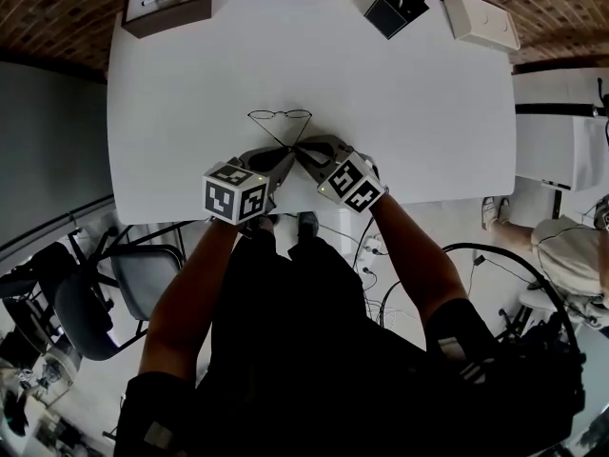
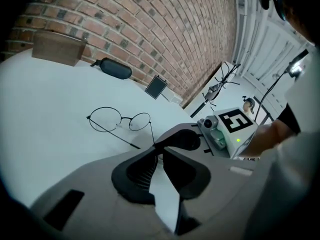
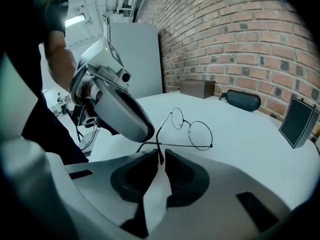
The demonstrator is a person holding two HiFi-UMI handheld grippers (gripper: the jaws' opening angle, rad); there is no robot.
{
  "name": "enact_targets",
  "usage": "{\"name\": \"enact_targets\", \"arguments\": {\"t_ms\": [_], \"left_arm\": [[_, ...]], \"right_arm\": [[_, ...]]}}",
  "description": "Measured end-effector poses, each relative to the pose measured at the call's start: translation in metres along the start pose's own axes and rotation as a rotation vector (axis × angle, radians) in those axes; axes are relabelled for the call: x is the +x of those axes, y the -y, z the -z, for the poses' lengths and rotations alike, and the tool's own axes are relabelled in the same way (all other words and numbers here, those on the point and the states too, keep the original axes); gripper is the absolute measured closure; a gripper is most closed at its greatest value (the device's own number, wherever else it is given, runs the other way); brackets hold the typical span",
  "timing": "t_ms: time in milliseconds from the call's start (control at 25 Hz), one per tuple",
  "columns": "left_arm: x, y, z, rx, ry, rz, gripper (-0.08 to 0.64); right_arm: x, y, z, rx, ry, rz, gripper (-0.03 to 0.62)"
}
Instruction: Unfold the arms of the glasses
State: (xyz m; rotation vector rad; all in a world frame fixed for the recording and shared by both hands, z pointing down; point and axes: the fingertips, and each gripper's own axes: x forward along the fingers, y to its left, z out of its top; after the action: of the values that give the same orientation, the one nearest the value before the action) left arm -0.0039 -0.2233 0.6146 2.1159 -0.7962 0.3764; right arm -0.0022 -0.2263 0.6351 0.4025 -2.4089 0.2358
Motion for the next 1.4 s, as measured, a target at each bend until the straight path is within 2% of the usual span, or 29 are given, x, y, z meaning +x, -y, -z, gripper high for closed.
{"name": "enact_targets", "arguments": {"t_ms": [80,200,320,440,560,640,760,840,1080,1240,1400], "left_arm": [[0.002,0.001,0.006,0.005,-0.006,0.008,0.518],[0.003,0.005,0.011,0.011,-0.003,0.03,0.507],[-0.002,0.003,0.013,0.009,0.011,0.008,0.489],[-0.015,-0.002,0.01,-0.009,0.061,-0.041,0.479],[-0.032,-0.02,0.003,-0.075,0.139,-0.169,0.471],[-0.039,-0.036,-0.002,-0.134,0.185,-0.266,0.464],[-0.038,-0.043,-0.009,-0.166,0.211,-0.327,0.416],[-0.032,-0.044,-0.013,-0.17,0.21,-0.348,0.4],[-0.023,-0.054,-0.02,-0.257,0.227,-0.377,0.399],[-0.02,-0.06,-0.02,-0.236,0.222,-0.398,0.4],[-0.009,-0.067,-0.01,-0.253,0.208,-0.384,0.4]], "right_arm": [[0.0,0.0,0.004,0.012,-0.003,0.009,0.563],[-0.002,0.0,0.011,0.02,-0.018,0.015,0.522],[-0.007,0.001,0.01,0.05,-0.011,0.025,0.511],[-0.016,0.007,0.007,0.124,0.013,0.064,0.507],[-0.027,0.012,0.003,0.245,0.021,0.123,0.481],[-0.031,0.016,-0.001,0.37,0.042,0.189,0.474],[-0.033,0.014,-0.005,0.585,0.084,0.262,0.462],[-0.034,0.011,-0.011,0.674,0.121,0.302,0.447],[-0.02,0.001,-0.012,0.676,0.068,0.352,0.426],[-0.011,0.005,-0.007,0.671,0.045,0.37,0.426],[-0.007,0.006,-0.001,0.661,0.026,0.374,0.426]]}}
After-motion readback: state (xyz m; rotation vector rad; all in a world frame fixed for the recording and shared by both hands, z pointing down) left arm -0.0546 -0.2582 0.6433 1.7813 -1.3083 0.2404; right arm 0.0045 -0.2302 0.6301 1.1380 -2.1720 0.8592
